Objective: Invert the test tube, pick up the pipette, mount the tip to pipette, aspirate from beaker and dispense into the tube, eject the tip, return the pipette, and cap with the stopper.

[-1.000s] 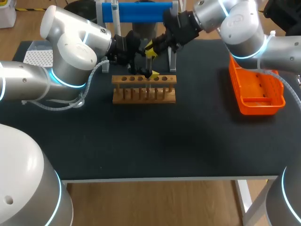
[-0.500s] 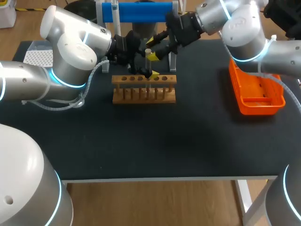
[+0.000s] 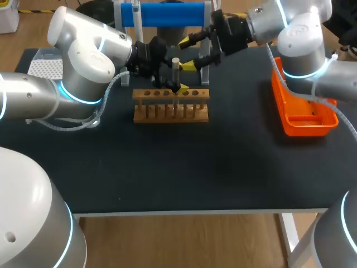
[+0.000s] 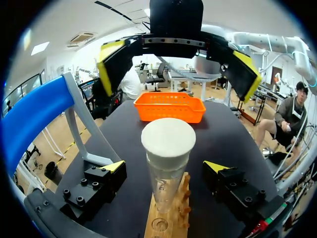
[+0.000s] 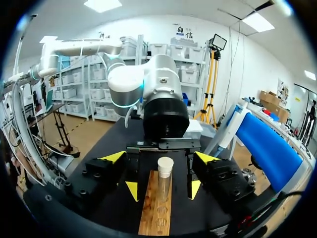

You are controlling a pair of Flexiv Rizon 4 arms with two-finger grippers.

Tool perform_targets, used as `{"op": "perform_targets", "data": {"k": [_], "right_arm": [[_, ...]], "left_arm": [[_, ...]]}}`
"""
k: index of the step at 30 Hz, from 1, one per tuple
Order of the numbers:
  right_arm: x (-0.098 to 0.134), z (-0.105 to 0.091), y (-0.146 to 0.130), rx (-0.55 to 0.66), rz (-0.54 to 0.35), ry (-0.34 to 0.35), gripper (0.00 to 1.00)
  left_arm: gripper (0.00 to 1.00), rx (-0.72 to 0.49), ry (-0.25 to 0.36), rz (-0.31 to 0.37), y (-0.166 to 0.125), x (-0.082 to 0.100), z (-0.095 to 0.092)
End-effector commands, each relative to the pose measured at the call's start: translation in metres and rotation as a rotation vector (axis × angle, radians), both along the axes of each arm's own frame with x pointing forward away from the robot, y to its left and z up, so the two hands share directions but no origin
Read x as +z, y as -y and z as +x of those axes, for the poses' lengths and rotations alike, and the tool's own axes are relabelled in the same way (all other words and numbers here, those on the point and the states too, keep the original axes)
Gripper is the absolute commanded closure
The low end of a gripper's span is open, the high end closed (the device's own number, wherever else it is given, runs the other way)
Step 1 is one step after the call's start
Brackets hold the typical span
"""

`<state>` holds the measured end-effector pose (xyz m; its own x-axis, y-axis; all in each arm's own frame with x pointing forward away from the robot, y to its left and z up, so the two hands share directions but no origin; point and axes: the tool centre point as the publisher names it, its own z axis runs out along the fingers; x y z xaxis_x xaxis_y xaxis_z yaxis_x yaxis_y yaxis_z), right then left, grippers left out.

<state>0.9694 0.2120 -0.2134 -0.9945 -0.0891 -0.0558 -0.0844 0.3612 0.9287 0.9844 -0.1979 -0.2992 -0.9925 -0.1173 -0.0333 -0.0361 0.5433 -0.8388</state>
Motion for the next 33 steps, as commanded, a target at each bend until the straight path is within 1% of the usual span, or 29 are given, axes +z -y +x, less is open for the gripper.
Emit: {"op": "perform_targets", "data": {"k": [1,2,3,4,10,22,33], "right_arm": [[-0.003,-0.002,0.001,-0.002,0.053,0.003,0.64],[-0.002,-0.002,0.001,-0.001,0.068,-0.004,0.80],[-0.001,-0.002,0.000,-0.001,0.080,-0.011,0.93],[0.000,-0.002,0.000,-0.001,0.091,-0.015,1.00],[0.004,-0.002,-0.004,0.001,0.159,-0.045,1.00],[0.005,0.001,-0.009,-0.001,0.245,-0.106,1.00],[0.005,0.000,-0.014,0.007,0.280,-0.134,1.00]], "left_arm": [[0.00,-0.004,-0.003,0.002,0.000,0.001,0.001],[0.00,-0.004,-0.003,0.002,0.000,0.001,0.001],[0.00,-0.004,-0.003,0.002,0.000,0.001,0.001],[0.00,-0.004,-0.003,0.002,0.000,0.001,0.001],[0.00,-0.004,-0.003,0.002,0.000,0.001,0.001],[0.00,-0.004,-0.003,0.002,0.000,0.001,0.001],[0.00,-0.004,-0.003,0.002,0.000,0.001,0.001]]}}
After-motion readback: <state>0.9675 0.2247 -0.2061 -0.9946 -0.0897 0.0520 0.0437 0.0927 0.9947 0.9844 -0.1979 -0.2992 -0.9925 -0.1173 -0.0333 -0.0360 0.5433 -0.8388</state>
